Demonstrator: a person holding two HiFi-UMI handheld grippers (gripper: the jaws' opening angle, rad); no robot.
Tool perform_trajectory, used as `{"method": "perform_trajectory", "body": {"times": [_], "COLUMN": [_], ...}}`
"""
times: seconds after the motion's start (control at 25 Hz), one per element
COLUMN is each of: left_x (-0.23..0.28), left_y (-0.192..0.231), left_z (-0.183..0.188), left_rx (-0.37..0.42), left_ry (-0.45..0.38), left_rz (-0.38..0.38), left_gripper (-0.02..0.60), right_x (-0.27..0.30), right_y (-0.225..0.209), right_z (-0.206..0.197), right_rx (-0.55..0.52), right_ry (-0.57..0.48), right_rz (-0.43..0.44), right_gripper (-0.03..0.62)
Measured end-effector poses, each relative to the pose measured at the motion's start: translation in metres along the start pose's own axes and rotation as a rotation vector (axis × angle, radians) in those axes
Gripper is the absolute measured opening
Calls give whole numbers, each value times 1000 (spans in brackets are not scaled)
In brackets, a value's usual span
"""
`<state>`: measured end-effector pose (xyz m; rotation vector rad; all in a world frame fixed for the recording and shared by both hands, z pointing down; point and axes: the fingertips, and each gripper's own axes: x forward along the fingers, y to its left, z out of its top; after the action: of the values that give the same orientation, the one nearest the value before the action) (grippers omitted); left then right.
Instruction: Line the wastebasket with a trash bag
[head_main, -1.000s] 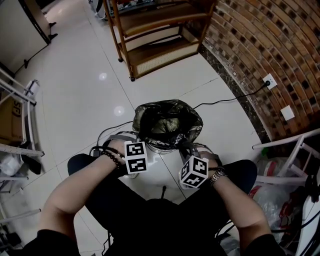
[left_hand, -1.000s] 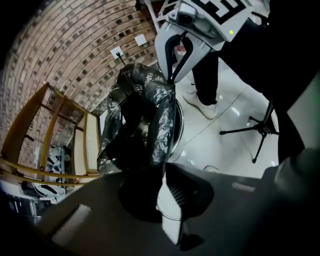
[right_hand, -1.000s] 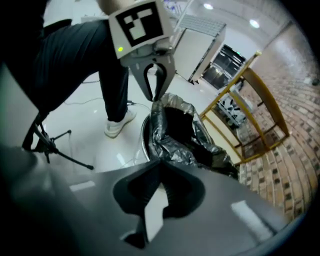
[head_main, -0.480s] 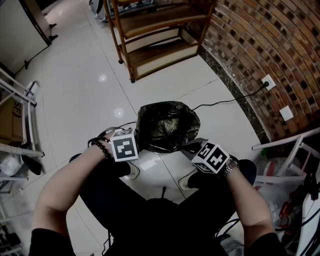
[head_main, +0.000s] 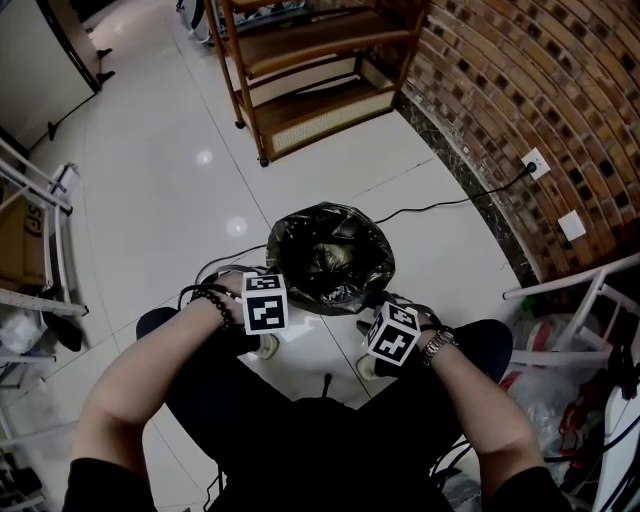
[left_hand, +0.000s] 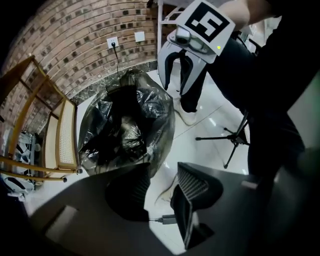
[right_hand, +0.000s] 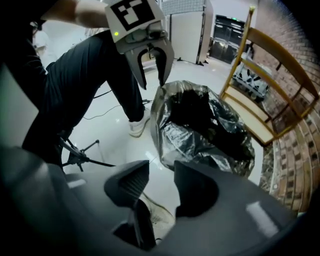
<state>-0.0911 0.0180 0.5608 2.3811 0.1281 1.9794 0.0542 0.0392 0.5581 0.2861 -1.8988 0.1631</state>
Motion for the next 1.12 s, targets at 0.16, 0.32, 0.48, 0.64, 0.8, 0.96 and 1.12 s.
{"method": "perform_trajectory", "body": {"times": [0.16, 0.32, 0.48, 0.64, 0.8, 0.96, 1.12], "left_x": [-19, -51, -69, -61, -38, -21, -1], "left_y": [0, 29, 86, 124, 148, 168, 176], "left_z": [6, 14, 10, 1, 1, -9, -13], "left_rx": [-63, -191, -374, -517, -573, -634, -661], "left_ry": [-79, -177, -264, -287, -291, -235, -207], "left_rz": [-27, 35, 205, 297, 286, 267, 225], "left_gripper": [201, 201, 199, 208, 267, 291, 291], "right_x": [-17, -51, -64, -47, -23, 4, 23], "right_y": [-6, -42, -109, -153, -174, -177, -181], "right_z": [4, 25, 31, 20, 13, 6, 1], "right_rx": [10, 93, 231, 335, 384, 422, 485], "right_ry": [-36, -161, -221, -190, -160, -132, -157], "right_rz": [-12, -98, -280, -337, -335, -266, -198], "right_gripper": [155, 153, 153, 154, 184, 195, 195]}}
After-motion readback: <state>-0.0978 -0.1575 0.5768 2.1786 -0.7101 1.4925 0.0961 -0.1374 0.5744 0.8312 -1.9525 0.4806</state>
